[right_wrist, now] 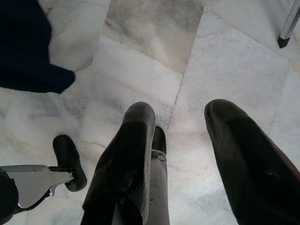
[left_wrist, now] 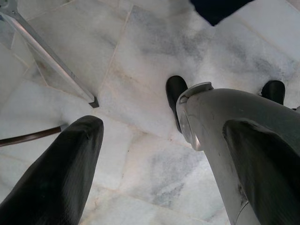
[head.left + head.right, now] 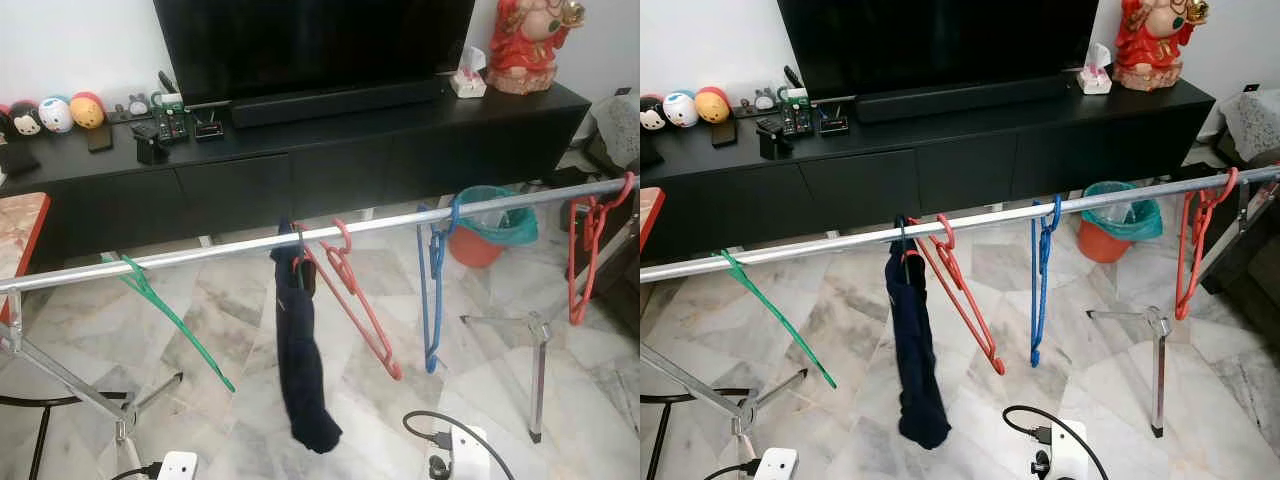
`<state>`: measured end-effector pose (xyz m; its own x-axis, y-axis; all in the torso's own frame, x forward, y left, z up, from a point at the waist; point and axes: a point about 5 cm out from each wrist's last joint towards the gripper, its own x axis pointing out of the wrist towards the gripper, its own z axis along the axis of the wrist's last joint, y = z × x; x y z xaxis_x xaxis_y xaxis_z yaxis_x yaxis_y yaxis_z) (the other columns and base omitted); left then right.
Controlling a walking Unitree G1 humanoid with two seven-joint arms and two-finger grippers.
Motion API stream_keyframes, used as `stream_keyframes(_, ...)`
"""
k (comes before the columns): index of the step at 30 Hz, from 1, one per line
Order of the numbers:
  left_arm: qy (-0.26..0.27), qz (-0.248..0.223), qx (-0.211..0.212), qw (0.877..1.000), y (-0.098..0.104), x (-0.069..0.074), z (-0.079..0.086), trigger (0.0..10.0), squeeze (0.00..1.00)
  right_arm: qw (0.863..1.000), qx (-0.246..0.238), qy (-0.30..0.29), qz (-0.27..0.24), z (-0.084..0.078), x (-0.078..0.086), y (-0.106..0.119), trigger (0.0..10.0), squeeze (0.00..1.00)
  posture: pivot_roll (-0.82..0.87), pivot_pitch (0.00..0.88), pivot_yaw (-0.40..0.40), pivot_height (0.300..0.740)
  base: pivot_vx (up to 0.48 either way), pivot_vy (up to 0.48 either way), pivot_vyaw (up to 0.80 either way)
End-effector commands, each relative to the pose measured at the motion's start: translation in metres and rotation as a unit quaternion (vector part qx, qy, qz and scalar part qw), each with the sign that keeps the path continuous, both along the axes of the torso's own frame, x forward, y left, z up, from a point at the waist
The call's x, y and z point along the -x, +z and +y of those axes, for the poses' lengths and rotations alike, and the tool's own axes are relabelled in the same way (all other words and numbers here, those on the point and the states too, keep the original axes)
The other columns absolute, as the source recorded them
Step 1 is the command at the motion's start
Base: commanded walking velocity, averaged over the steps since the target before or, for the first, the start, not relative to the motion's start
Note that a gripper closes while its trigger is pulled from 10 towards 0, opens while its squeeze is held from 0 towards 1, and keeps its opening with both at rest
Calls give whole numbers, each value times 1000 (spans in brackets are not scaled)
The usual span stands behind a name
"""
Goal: Hang hanger
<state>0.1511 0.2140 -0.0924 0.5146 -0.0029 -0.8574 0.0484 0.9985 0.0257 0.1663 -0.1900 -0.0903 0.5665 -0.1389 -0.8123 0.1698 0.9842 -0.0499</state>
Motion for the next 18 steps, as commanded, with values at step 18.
stream_keyframes(18,-9,-2,4,1000,0,-2,-3,10000,0,999,-20,-3,25,-8,15,-6,10000,0,0,34,33,740,0,0,0)
